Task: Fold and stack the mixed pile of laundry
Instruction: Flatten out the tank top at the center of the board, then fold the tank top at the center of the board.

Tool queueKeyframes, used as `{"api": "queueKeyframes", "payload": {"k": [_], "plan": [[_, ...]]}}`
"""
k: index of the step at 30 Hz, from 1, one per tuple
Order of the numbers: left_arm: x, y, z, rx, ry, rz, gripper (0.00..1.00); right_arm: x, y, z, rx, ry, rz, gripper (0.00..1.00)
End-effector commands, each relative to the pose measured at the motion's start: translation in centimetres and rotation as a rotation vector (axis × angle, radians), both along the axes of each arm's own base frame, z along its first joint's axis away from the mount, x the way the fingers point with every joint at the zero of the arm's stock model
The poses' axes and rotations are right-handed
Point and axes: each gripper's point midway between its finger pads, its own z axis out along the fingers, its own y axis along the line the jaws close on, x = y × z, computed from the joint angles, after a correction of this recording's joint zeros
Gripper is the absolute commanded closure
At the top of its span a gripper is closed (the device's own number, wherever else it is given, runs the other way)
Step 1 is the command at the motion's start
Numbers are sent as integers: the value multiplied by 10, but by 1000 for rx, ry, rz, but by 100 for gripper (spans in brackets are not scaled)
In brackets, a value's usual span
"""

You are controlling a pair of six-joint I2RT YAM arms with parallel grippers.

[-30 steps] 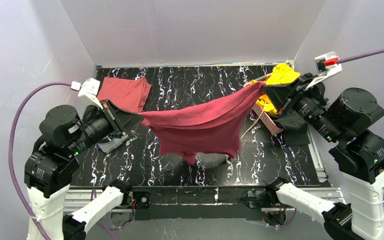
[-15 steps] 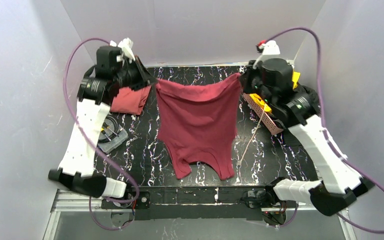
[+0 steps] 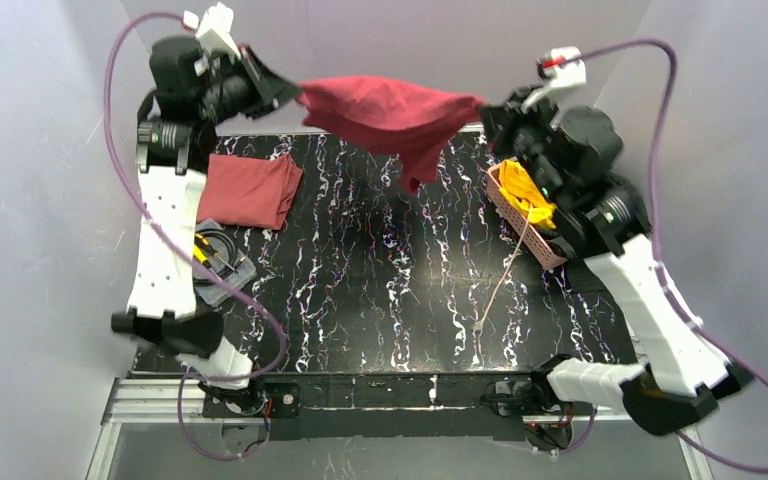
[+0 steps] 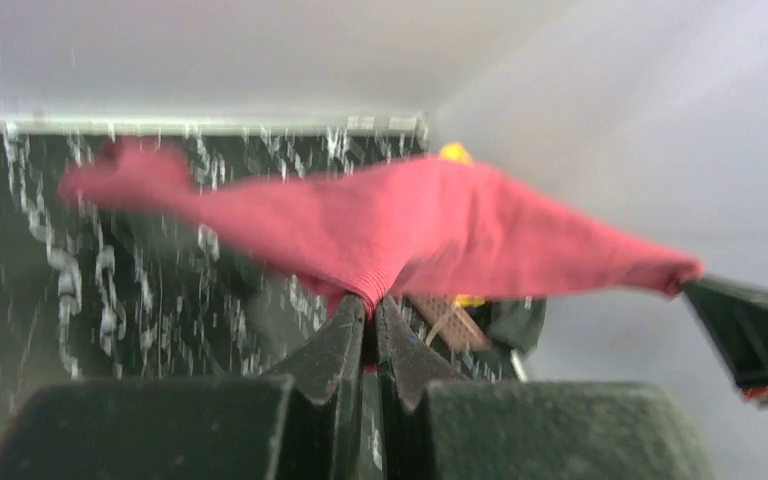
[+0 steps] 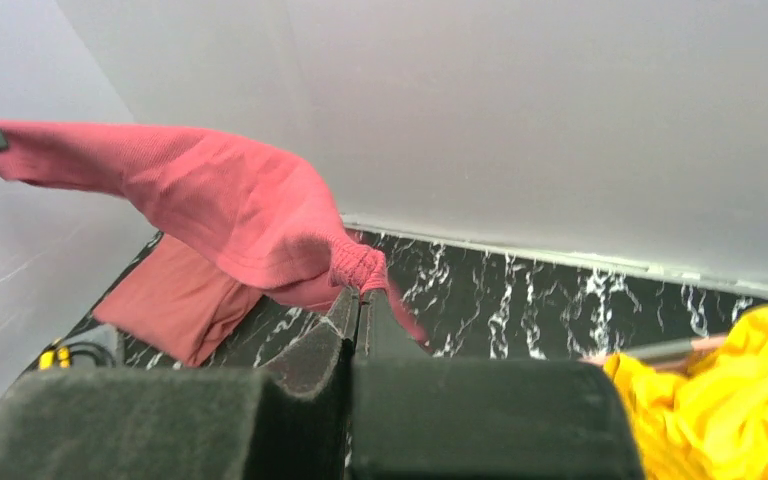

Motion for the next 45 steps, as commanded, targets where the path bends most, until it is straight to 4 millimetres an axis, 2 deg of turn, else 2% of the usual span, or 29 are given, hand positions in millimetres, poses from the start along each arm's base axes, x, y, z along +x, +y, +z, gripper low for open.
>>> {"api": "queueKeyframes", "payload": {"k": [1, 2, 4, 5, 6, 7, 8, 9, 10, 11, 12, 13, 15, 18, 21, 24, 28, 30, 34, 38, 41, 45], "plan": [[-71, 1, -57, 29, 85, -63, 100, -40, -24, -60, 50, 124, -12, 99], [-89, 1, -112, 30, 210, -66, 100, -51, -32, -96, 58, 218, -32, 99], [-134, 3, -182, 17, 372, -63, 100, -83, -46, -170, 109, 404, -66, 99], [-162, 2, -208, 5, 418, -76, 100, -104, -53, -198, 182, 492, -88, 99], [-187, 1, -242, -12, 499, -93, 93, -122, -58, -231, 210, 577, -93, 99], [-212, -2, -269, -33, 574, -117, 78, -140, -60, -260, 241, 657, -89, 99], [-237, -2, -295, -44, 658, -130, 64, -158, -61, -280, 277, 719, -78, 85], [-260, -1, -317, -46, 734, -136, 52, -173, -64, -296, 308, 771, -76, 61], [-281, 2, -331, -39, 784, -140, 41, -186, -66, -304, 339, 810, -71, 43], [-297, 5, -339, -27, 810, -137, 36, -196, -69, -307, 366, 822, -62, 31], [-309, 8, -340, -19, 809, -136, 33, -202, -70, -304, 391, 817, -54, 21], [-317, 10, -337, -12, 797, -133, 29, -204, -72, -298, 407, 799, -46, 15], [-323, 13, -325, 3, 761, -121, 25, -202, -74, -287, 392, 754, -36, 12], [-314, 13, -308, 27, 726, -145, 24, -189, -68, -279, 276, 740, -10, 14], [-293, 13, -295, 70, 682, -161, 24, -173, -52, -281, 140, 758, 51, 17], [-261, 15, -280, 116, 620, -149, 24, -154, -42, -291, 24, 782, 68, 19], [-209, 14, -273, 161, 603, -129, 25, -134, -34, -310, -39, 819, 43, 24], [-185, 13, -274, 179, 602, -122, 26, -129, -21, -320, -29, 840, 77, 29], [-141, 13, -286, 231, 611, -106, 30, -129, 15, -336, -16, 851, 172, 40], [-106, 15, -302, 258, 609, -45, 33, -138, 57, -348, -87, 834, 223, 42], [-86, 25, -321, 288, 563, 35, 34, -148, 101, -349, -120, 804, 273, 42], [-79, 35, -338, 320, 572, 75, 34, -165, 166, -356, -164, 773, 355, 45]]}}
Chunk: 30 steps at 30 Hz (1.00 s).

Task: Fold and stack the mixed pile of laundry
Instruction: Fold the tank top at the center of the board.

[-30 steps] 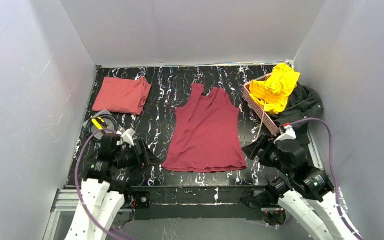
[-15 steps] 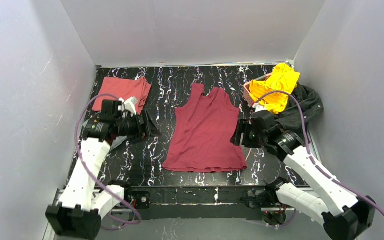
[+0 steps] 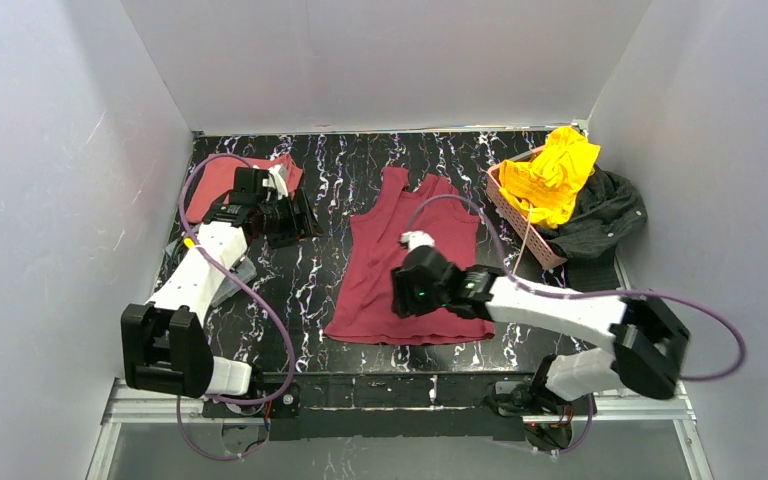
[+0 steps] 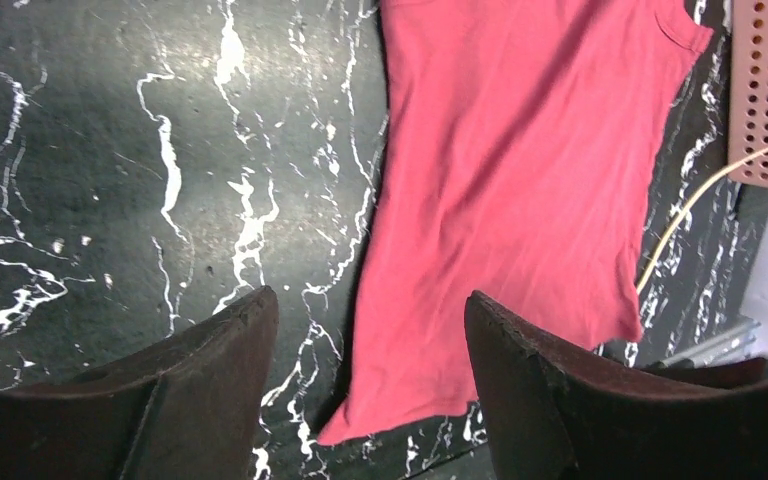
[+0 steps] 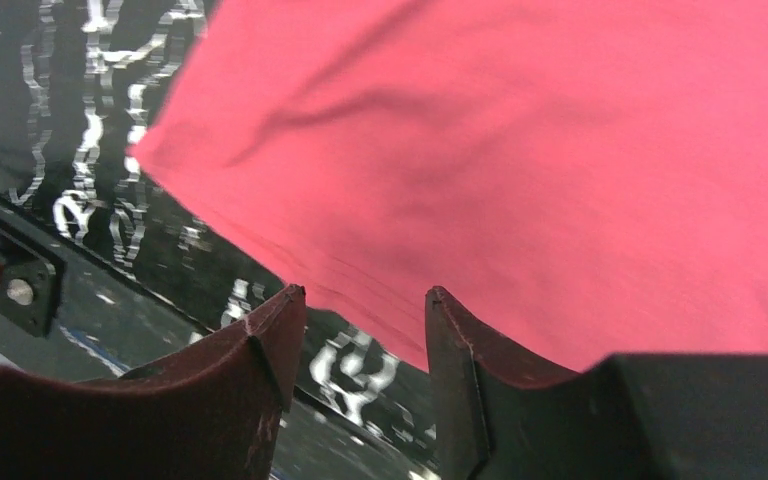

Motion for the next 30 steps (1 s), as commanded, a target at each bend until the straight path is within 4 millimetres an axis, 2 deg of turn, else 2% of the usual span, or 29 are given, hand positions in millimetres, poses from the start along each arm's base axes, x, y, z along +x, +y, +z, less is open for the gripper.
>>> {"api": "queueKeyframes", "payload": {"k": [1, 5, 6, 10, 15, 22, 27, 30], "plan": [[19, 13, -3, 65, -71, 27, 34, 5, 87, 28, 115, -124, 36, 47], [17, 21, -14, 97, -25, 45, 33, -5, 142, 16, 105, -147, 97, 50], [17, 23, -15, 101, -13, 49, 32, -8, 154, 7, 93, -142, 114, 52], [18, 25, -17, 89, -3, 56, 32, -13, 187, -5, 61, -152, 118, 59], [18, 25, -14, 73, 2, 57, 32, -13, 181, -28, -86, -195, 40, 61], [18, 27, -12, 43, 6, 70, 32, -11, 166, -41, -180, -233, -15, 58], [17, 24, -13, 29, 11, 64, 32, -16, 169, -54, -201, -218, 9, 58], [17, 24, -15, 27, 19, 63, 32, -22, 178, -59, -178, -201, 54, 60]]}}
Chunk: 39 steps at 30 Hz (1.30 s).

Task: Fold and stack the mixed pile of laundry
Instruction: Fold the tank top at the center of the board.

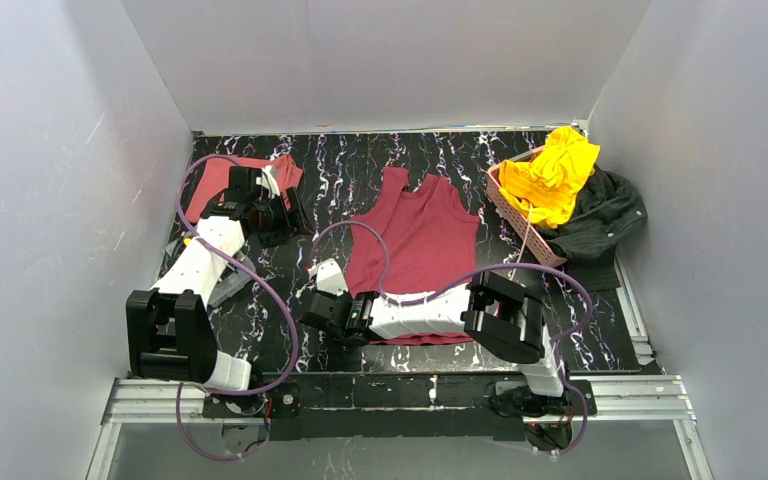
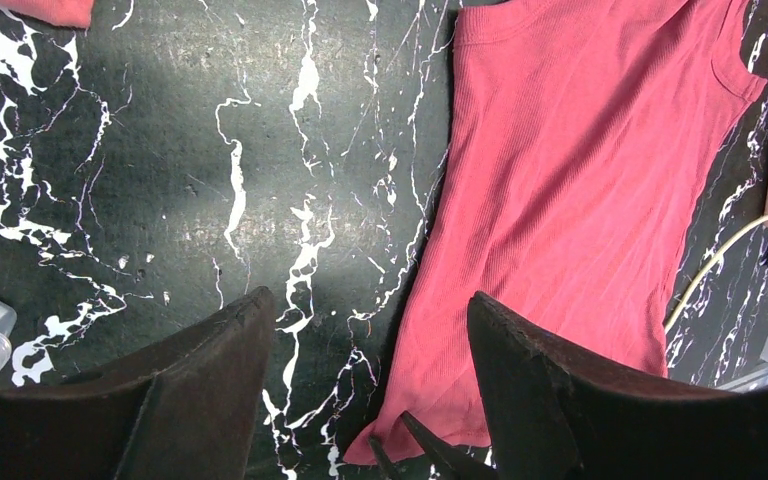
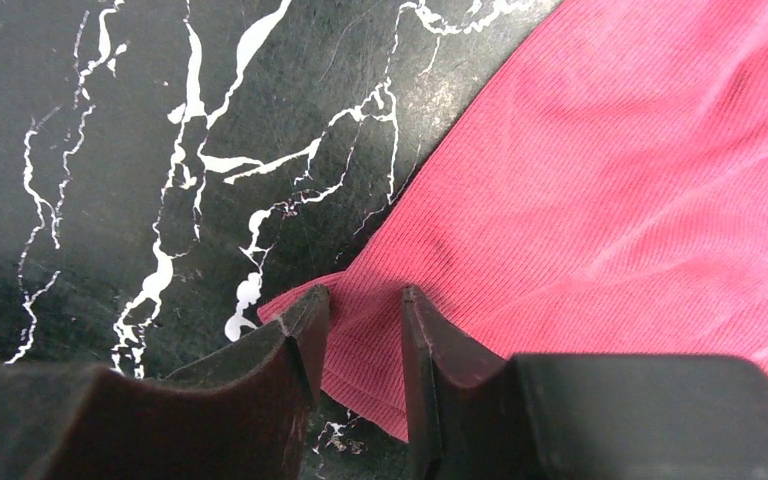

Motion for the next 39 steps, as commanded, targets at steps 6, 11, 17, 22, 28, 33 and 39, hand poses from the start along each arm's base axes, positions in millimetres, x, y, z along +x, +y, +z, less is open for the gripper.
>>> {"api": "queueKeyframes", "payload": {"k": [6, 11, 17, 22, 28, 33, 39], "plan": [[-2, -5, 2, -37, 22, -14, 31, -13, 32, -9, 40, 51, 113, 72], [-5, -14, -12, -85, 82, -23, 32, -34, 38, -8, 93, 117, 205, 99], [-9, -26, -43, -152, 219, -29, 32, -74, 35, 24, 279, 160, 341, 99], [-7, -23, -63, -134, 269, -15, 33, -96, 29, 37, 356, 180, 386, 99], [-7, -26, -79, -142, 306, -18, 36, -105, 27, 34, 407, 212, 380, 99], [2, -31, -97, -147, 345, -32, 40, -110, 25, 35, 446, 204, 374, 99], [6, -47, -112, -156, 383, -74, 51, -110, 22, 29, 432, 215, 364, 99]]}}
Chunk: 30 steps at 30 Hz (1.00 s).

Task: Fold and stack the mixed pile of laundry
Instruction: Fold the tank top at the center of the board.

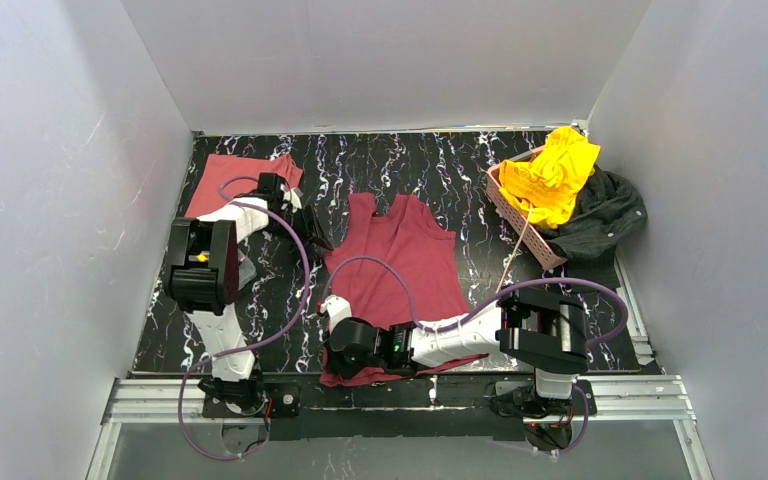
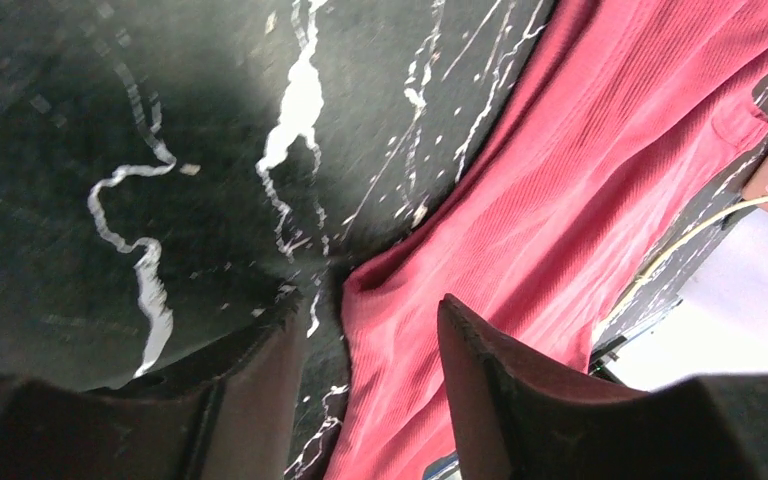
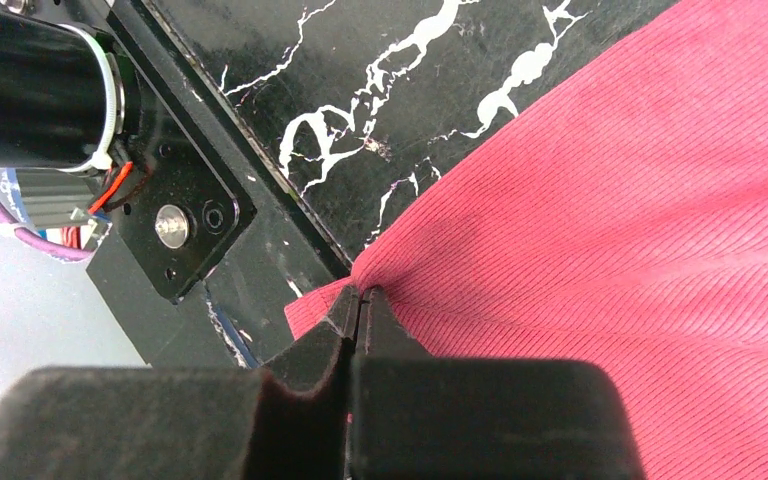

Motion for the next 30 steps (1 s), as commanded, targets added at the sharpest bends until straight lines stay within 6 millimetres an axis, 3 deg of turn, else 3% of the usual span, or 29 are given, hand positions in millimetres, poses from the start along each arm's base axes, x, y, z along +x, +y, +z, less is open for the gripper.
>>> {"api": "queueKeyframes", "payload": {"k": [1, 4, 8, 19, 22, 27, 30], "plan": [[-4, -13, -17, 19, 35, -63, 54, -3, 13, 27, 97, 7, -7, 99], [-11, -15, -24, 83, 69, -105, 56, -1, 12, 28, 91, 1, -18, 99], [-14, 0, -26, 180, 77, -111, 56, 2, 10, 27, 86, -6, -35, 99], [-20, 24, -14, 337, 46, -149, 56, 3, 10, 29, 86, -10, -43, 99], [-21, 20, -15, 316, 52, -154, 62, 3, 10, 27, 84, -7, -41, 99], [-23, -2, -23, 186, 83, -159, 75, 2, 11, 28, 86, -5, -39, 99], [-23, -14, -22, 115, 86, -152, 90, 1, 15, 32, 95, -3, -37, 99]]}}
